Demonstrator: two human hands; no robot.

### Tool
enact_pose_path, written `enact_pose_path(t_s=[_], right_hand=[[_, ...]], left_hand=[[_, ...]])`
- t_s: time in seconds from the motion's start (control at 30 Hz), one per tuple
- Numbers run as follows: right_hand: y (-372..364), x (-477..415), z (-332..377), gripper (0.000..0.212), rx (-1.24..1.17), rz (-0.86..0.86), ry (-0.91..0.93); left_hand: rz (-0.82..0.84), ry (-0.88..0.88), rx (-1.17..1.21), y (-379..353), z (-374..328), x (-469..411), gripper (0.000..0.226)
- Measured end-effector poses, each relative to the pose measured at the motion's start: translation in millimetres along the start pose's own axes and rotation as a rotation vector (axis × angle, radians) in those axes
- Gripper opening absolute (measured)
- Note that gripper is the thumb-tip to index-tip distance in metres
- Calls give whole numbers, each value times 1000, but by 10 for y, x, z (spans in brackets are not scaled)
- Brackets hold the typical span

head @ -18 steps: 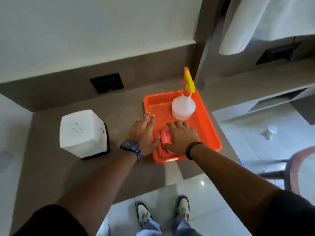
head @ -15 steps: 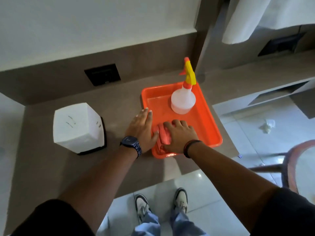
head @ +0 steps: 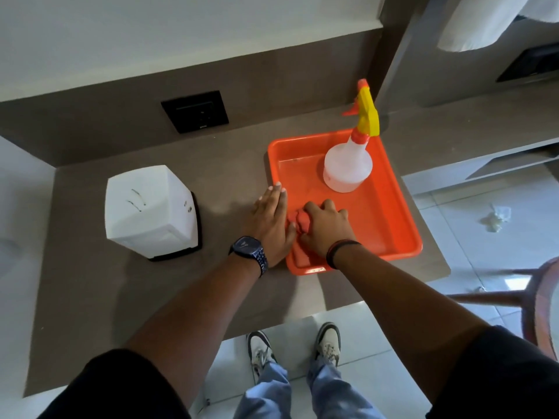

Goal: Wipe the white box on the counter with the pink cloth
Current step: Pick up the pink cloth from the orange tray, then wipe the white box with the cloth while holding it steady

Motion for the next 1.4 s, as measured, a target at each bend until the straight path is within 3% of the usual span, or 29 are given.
enact_pose_path(t_s=[0.1,0.17,0.3,0.4,0.47,0.6,0.7,0.8,0.93,1.2,1.33,1.4], right_hand=[[119,-26,-115,44,-237,-70,-119],[340,-48,-140,47,-484,-207,-206],[876,-110,276,50,-969,-491,-174],[873,-145,799,35,-1241,-426,-141],[657,-173,1145,26,-1366,-289,-114],[158,-169,1530,23,-1406,-77,-181],[-86,-202,1700,28,-1438,-9,-213],[-175,-271,1989,44,-1432,77,-114],[-292,-299,2226,49,-1418,146,-78],[-535,-74,2106,40,-1433,-65,-116],[-374,-7,2152,43,-1412,-206,-29],[-283,-123,2183,41,-1399,-199,-6]], left_hand=[[21,-7,-12,48,1,-22,71],[8,-32,5,256,38,-91,68],[-152,8,42,1106,400,-195,57],[-324,2,-28,1793,756,-62,58],[-305,15,-119,2027,1016,55,69],[25,182,-280,1963,1556,274,126],[232,254,-277,1719,1739,454,150],[255,253,-222,1588,1783,497,151],[170,241,-241,1578,1833,468,143],[122,225,-221,1554,1913,472,138],[109,245,-188,1561,1929,464,137],[98,231,-188,1574,1918,454,136]])
Point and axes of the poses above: each hand's wrist, its own x-axis away from the middle knuckle, its own y-axis out of the back of the hand, z = x × y, the point moved 10 cm from there along -x, towards the middle knuckle, and after that the axes turned 4 degrees about -z, right-handed, at the moved point
